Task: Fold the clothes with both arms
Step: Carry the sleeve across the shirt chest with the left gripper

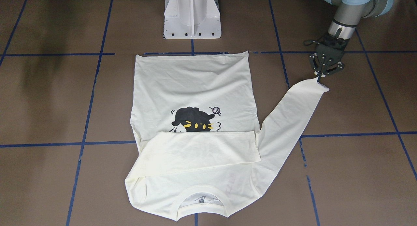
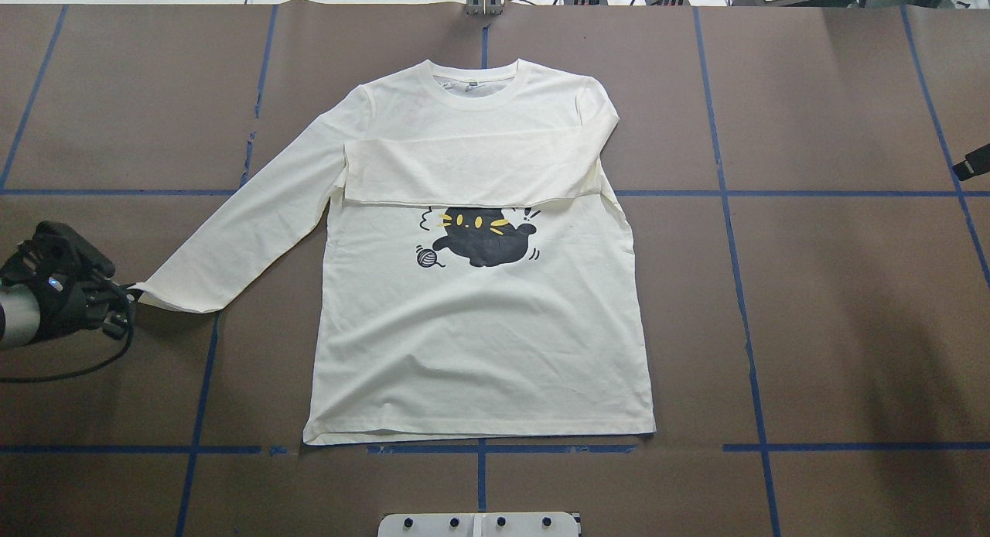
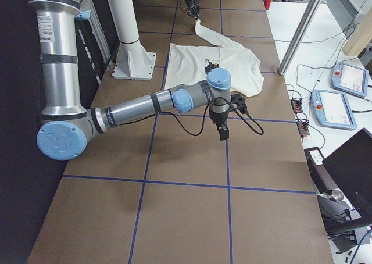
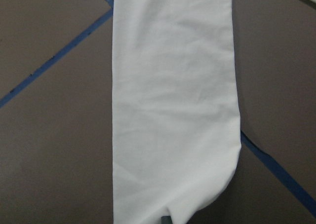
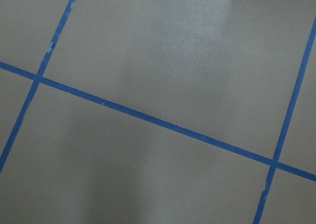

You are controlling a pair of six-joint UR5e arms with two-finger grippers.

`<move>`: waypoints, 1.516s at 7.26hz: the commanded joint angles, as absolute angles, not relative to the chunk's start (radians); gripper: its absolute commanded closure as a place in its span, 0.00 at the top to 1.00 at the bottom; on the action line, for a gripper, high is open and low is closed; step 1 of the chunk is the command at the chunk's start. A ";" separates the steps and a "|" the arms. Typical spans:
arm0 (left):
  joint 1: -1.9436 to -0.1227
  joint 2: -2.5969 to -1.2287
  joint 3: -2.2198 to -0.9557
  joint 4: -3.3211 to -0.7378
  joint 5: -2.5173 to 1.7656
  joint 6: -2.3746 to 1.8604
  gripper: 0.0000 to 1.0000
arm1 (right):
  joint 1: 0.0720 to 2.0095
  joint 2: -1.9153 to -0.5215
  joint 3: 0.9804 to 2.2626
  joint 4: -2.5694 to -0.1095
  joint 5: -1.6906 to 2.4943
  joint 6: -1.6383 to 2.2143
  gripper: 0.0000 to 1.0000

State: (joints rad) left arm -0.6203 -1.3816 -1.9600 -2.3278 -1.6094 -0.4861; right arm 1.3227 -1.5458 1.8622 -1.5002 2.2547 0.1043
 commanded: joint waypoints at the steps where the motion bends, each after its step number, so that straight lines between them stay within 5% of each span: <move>1: -0.713 -1.622 -1.954 -2.100 -1.605 -0.418 0.00 | 1.325 -1.545 1.861 -1.500 2.253 0.104 1.00; 5: -0.765 -2.128 -1.877 -1.645 -1.598 -0.449 0.00 | 1.342 -1.546 1.858 -1.502 2.253 0.106 1.00; 9: -0.721 -2.601 -1.415 -1.603 -1.418 -0.762 0.00 | 1.348 -1.546 1.858 -1.502 2.253 0.115 1.00; 11: -0.619 -2.646 -1.362 -1.612 -1.292 -0.810 0.00 | 1.351 -1.546 1.858 -1.502 2.253 0.115 1.00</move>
State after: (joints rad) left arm -0.6778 -2.6069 -1.4063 -1.6089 -1.3644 -0.7795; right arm 1.3486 -1.5463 1.8576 -1.5018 2.2534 0.1149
